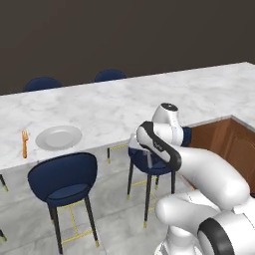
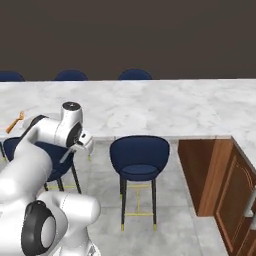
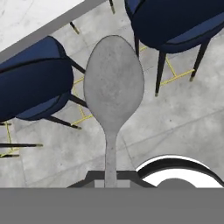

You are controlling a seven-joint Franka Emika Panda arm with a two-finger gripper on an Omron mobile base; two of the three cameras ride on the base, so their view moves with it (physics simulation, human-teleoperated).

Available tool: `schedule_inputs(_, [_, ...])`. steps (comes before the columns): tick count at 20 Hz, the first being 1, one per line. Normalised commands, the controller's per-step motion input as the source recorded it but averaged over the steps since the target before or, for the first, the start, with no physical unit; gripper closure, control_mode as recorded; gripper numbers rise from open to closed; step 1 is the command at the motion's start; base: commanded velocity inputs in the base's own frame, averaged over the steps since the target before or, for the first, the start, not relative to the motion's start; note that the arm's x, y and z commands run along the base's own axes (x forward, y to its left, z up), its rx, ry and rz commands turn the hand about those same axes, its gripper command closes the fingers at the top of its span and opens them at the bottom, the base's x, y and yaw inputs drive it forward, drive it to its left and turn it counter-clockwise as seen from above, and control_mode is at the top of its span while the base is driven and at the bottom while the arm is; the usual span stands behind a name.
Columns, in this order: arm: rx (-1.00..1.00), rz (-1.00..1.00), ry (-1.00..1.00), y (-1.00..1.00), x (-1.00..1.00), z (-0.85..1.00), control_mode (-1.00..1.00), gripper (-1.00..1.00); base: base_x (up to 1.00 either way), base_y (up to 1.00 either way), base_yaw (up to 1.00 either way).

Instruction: Take the fork and place it on the left side of the plate. Then take the spoon and place it on the right side of the plate. Make sure they're directly next to the plate.

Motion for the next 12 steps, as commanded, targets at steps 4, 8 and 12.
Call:
schedule_inputs(4, [0.00, 0.00, 0.00, 0.00, 0.00, 0.00, 1.00, 1.00, 0.60, 0.23, 0.00])
schedule_inputs(8, [0.00, 0.00, 0.00, 0.00, 0.00, 0.00, 1.00, 1.00, 1.00, -0.07, 0.03])
schedule_inputs(12, [0.00, 0.00, 0.00, 0.00, 0.00, 0.00, 1.00, 1.00, 0.98, 0.00, 0.01])
